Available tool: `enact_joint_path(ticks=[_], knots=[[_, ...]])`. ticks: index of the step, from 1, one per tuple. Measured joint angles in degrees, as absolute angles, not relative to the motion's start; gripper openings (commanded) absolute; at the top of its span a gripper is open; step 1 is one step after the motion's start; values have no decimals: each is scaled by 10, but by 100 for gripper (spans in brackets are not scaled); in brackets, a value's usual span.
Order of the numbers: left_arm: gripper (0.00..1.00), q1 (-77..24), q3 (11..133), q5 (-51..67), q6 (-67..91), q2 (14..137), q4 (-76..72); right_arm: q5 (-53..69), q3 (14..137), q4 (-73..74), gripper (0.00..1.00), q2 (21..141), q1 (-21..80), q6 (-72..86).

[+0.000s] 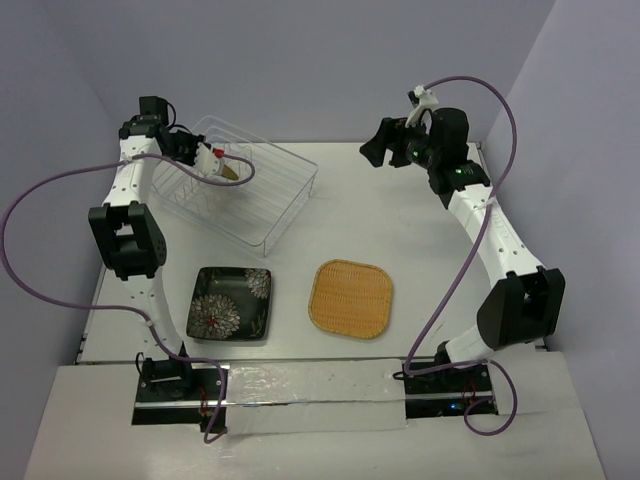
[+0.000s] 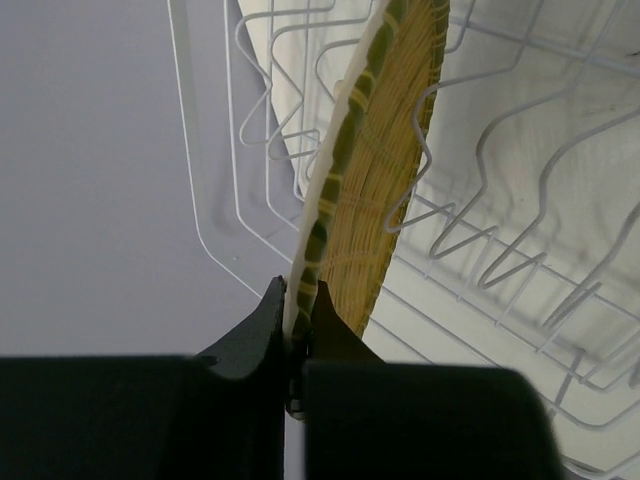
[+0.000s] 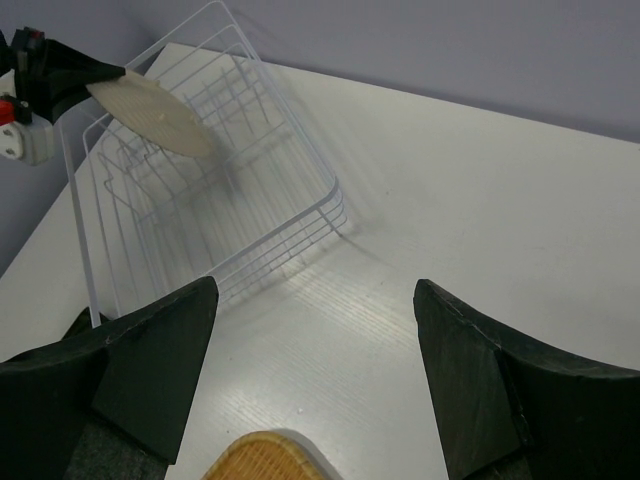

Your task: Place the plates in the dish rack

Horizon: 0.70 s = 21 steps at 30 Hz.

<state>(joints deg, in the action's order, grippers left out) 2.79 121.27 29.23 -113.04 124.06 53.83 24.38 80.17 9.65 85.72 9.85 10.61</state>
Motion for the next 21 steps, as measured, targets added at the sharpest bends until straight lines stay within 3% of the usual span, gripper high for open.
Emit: enact_joint_path(ticks=[2,3,15,19,21], knots=[[40,28,1213,292,-1131,1247,524,242,812,100,86,861,100,106],[45,27,1213,293,-1131,1250,517,241,816,101,86,863,101,106],[62,12,1213,323,-1129,1260,431,228,829,117,86,877,109,97],[83,12,1212,344,-1093,1260,404,226,829,118,87,877,112,95],[87,12,1205,363,-1054,1258,377,224,829,118,88,877,112,95]])
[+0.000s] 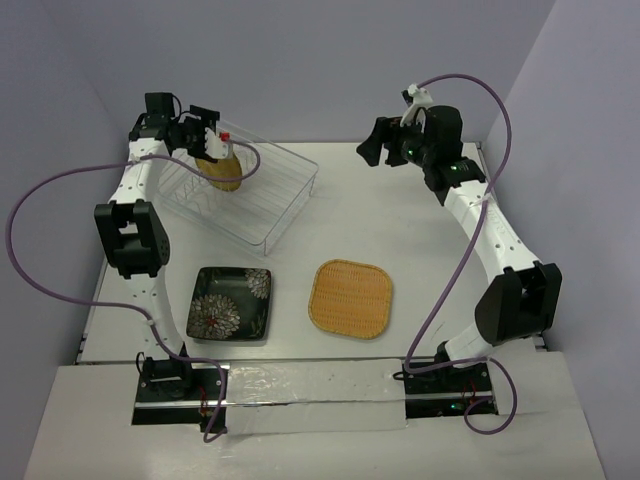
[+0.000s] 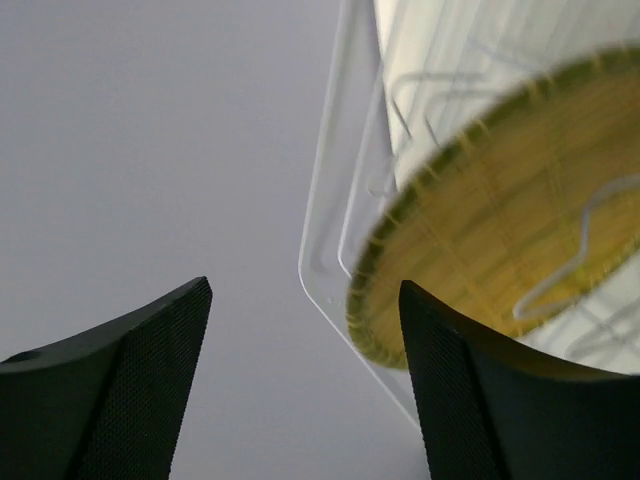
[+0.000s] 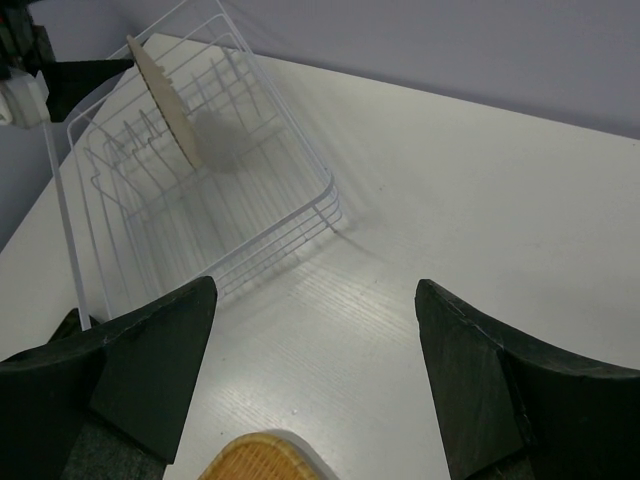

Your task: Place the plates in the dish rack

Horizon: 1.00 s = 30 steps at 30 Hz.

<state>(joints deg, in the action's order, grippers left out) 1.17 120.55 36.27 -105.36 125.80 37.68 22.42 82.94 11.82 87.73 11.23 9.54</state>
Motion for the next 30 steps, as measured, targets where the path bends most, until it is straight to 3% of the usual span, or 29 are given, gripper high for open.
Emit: enact_joint_path(ticks=[3,8,13,18,23,30], knots=[[89,12,1156,404,-939,1236,287,208,825,119,90,873,114,97],[99,12,1033,443,-536,1158,27,142,763,122,92,823,115,130],[99,12,1098,400,-100,1128,-118,79,661,139,96,738,115,188],[99,11,1122,400,194,1085,-183,69,552,172,97,670,115,253],[99,0,1025,411,324,1033,-222,88,453,216,98,646,115,314],[99,-70,884,370,323,1003,-150,147,351,248,96,647,115,369]])
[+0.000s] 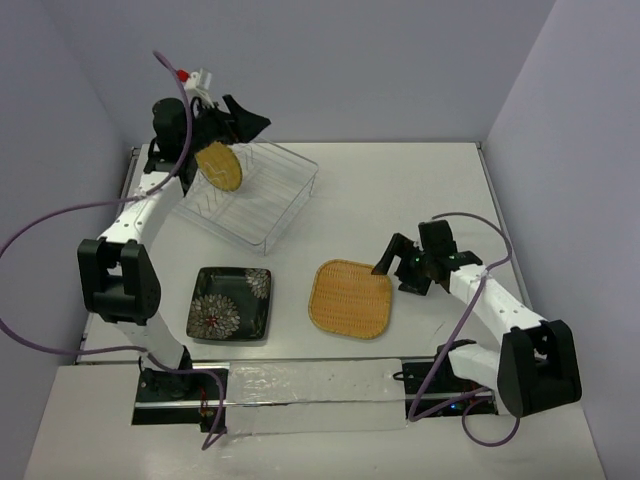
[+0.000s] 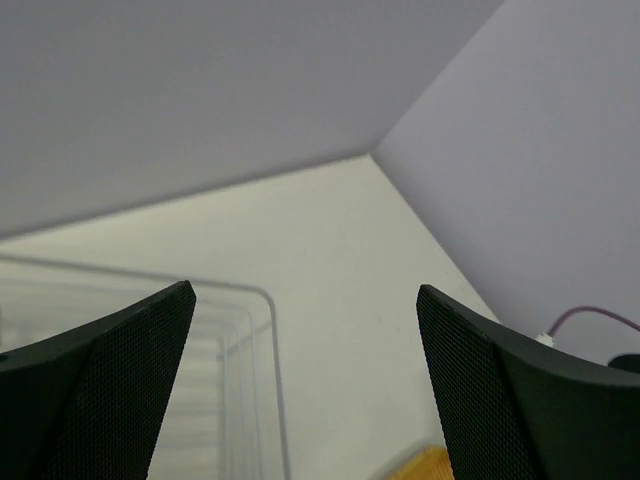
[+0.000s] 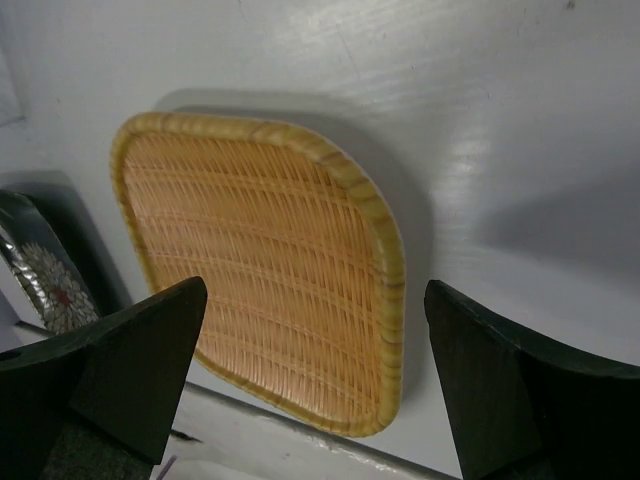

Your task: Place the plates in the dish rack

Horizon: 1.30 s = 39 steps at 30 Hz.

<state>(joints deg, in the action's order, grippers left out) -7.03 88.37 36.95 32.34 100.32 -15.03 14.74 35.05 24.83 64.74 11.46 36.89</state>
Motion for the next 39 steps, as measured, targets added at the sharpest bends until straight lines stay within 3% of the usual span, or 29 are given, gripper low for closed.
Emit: enact_joint_path(ticks=[7,13,18,25,28,39], knots=[[99,-127,776,303,291,902,-98,175,317,248,93,706,115,391],[99,-130,766,283,280,860,-96,204,313,224,78,730,114,396],[99,-145,753,283,265,860,-78,238,304,176,47,760,112,396],[99,-180,754,291,233,860,-43,241,286,146,19,765,111,393],[99,-184,754,298,226,861,-40,235,280,142,0,748,112,387],[99,-227,761,333,177,871,-25,217,303,184,0,641,112,380]])
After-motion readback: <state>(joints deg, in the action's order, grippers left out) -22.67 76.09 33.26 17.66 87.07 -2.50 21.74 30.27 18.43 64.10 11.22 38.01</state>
